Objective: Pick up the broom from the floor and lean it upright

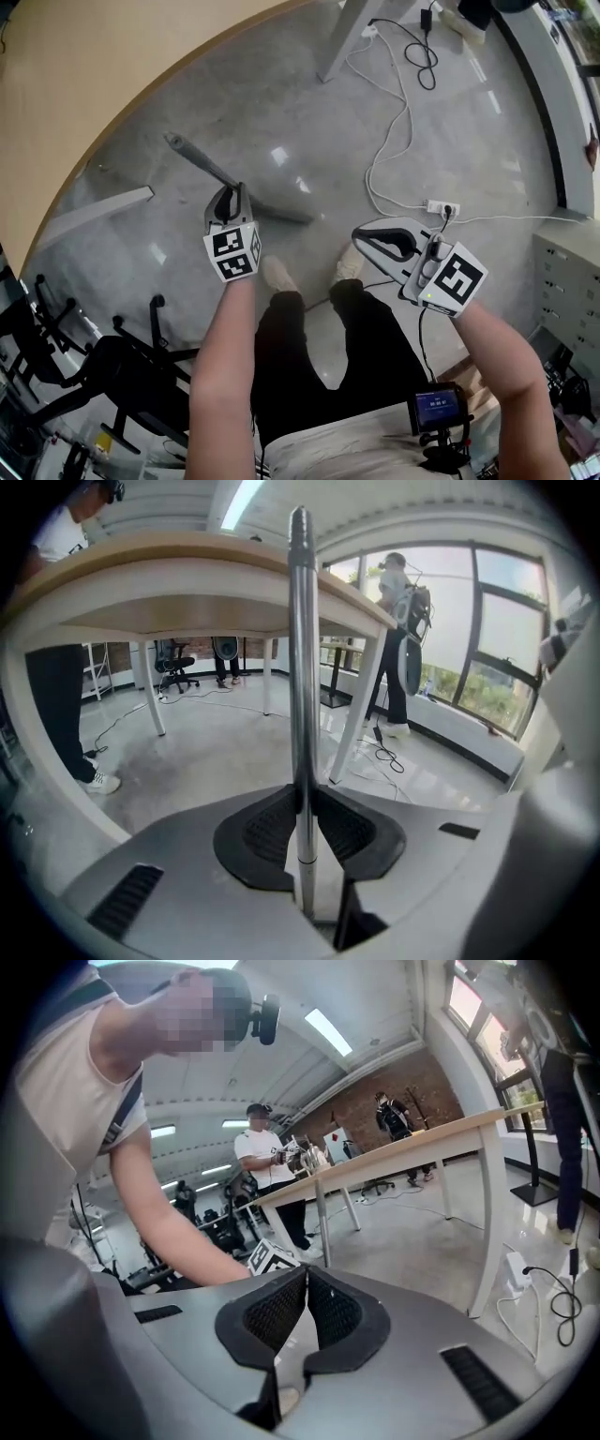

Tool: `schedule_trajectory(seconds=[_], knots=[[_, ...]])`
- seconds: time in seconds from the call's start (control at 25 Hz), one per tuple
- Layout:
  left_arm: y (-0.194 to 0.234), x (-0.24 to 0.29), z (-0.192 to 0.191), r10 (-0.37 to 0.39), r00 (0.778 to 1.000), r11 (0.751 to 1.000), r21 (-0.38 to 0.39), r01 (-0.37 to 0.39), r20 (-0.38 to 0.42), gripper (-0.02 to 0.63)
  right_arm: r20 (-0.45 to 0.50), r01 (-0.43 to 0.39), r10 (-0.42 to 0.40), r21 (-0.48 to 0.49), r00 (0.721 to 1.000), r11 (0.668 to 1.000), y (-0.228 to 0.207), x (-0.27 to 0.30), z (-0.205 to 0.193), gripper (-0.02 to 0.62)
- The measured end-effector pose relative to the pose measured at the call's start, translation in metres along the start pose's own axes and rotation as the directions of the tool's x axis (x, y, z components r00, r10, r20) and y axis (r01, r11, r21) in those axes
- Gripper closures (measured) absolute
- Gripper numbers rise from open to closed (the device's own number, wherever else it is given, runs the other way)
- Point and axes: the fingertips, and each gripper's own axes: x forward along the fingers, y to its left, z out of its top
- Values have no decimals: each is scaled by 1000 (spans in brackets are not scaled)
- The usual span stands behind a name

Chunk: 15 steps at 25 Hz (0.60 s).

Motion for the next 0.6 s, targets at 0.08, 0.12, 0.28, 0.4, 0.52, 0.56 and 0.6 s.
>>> schedule_trajectory(seconds=[0.08,0.12,0.28,0.4,0.52,0.56,0.6], knots=[[1,7,3,4,1000,1000,-2,-4,10,534,-21,-23,23,8,1000,1000,5,7,-7,577],[2,11,5,6,1000,1000,3,-6,14,534,-29,-28,29,13,999,1000,6,8,-10,577],[12,25,22,37,999,999,12,-37,28,534,-41,-32,33,26,999,999,0,13,-11,577],[20,32,31,59,998,998,13,-60,37,534,-48,-30,32,33,998,999,-7,14,-11,577],[28,38,36,70,996,997,13,-70,52,534,-59,-28,30,36,998,999,-12,13,-12,577],[31,39,37,74,996,997,12,-74,57,534,-63,-27,29,37,998,999,-13,11,-13,577],[35,40,37,77,995,997,11,-78,60,534,-67,-26,28,38,997,999,-13,10,-15,577]])
